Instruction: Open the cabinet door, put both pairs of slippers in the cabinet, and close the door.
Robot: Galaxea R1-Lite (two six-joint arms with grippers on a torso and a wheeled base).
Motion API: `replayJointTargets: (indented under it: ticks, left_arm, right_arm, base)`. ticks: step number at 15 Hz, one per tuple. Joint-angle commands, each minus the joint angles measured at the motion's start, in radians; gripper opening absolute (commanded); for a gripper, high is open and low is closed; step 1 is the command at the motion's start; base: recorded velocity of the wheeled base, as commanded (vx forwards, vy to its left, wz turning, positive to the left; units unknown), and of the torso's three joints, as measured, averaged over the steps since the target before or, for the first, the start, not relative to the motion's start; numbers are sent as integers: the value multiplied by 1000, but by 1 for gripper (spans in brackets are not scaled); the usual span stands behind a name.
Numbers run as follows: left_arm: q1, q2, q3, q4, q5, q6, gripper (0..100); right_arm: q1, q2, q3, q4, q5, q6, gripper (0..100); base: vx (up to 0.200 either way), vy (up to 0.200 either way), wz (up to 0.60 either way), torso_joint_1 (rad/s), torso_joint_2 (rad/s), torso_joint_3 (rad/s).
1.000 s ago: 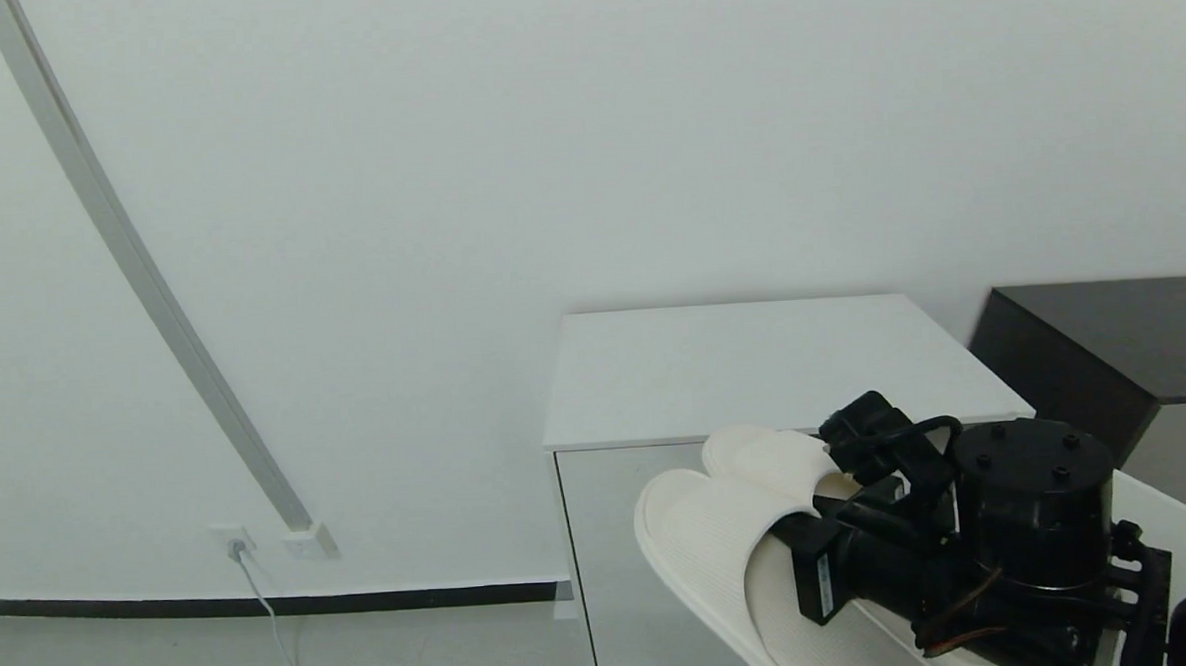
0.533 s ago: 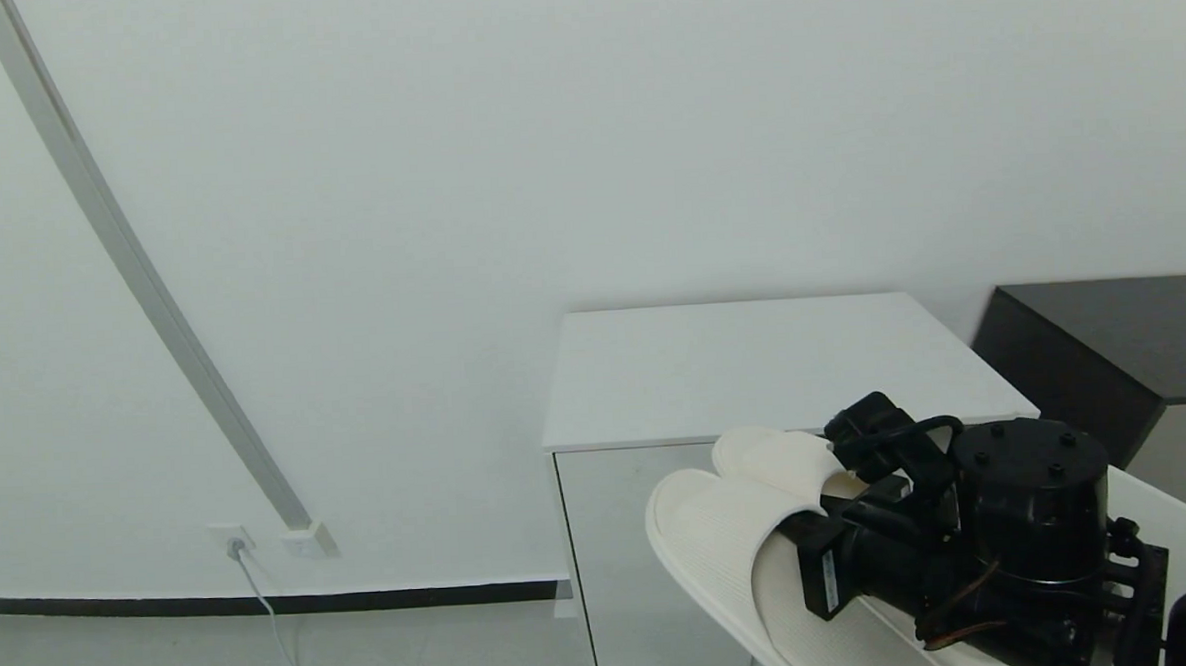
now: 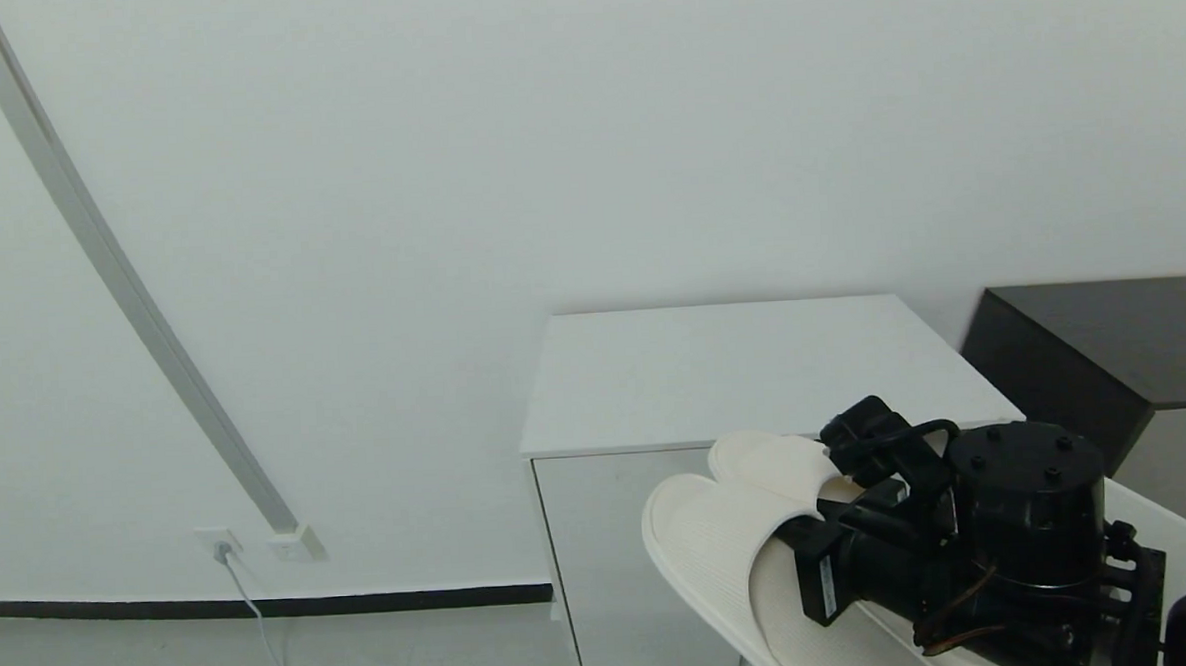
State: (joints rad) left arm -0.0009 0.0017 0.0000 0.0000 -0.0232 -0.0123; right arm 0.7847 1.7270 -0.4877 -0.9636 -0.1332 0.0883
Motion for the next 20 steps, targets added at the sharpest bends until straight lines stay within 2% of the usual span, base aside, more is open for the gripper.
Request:
replayJointTargets:
  ticks: [1,13,20]
  left_arm:
    - [-1,0,0,0,0,0,0]
    - [1,0,0,0,0,0,0]
    - [1,0,0,0,0,-3,0]
  right_arm:
    - [1,3,1,-1,0,-1,0]
    - [5,2,3,-1,-2,-1,0]
    - [18,2,3,-3,-3,1,0]
  base:
    - [0,-200,0,7,-2,7]
    - [0,-200,0,0,3,3]
    - [0,0,0,0,0,0]
